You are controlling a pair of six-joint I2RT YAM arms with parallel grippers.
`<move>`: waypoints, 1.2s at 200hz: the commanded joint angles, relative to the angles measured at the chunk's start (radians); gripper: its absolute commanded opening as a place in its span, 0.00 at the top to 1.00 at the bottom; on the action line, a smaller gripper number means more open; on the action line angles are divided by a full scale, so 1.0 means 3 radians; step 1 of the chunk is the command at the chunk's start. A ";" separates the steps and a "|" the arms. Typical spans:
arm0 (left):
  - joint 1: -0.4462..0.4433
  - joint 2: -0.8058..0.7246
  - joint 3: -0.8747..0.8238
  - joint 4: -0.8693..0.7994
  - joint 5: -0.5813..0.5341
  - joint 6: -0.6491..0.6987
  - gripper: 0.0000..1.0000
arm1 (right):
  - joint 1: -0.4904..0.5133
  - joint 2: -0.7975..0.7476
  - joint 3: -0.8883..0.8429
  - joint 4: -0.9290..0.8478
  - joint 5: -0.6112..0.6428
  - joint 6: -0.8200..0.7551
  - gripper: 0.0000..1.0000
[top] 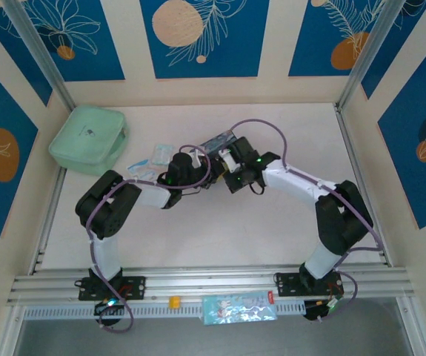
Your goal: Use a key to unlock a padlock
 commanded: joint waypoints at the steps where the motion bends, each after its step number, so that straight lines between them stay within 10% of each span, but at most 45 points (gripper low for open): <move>1: -0.0024 0.0072 -0.0080 0.0325 0.0457 0.0035 1.00 | -0.0376 -0.0004 0.0060 0.0182 -0.1583 0.0282 1.00; 83: -0.0014 -0.0141 -0.0077 -0.0202 0.0466 0.0625 1.00 | -0.0770 0.0149 -0.0043 0.0472 -0.2643 0.0626 1.00; 162: 0.0015 0.0004 0.0155 -0.0735 0.0199 0.0993 1.00 | -0.0803 -0.0630 -0.0413 0.0326 -0.1865 0.0698 0.53; 240: 0.0002 0.0015 0.0367 -0.1901 -0.0321 0.1822 0.97 | -0.0754 -0.0954 -0.0585 0.0421 -0.0987 0.0988 0.52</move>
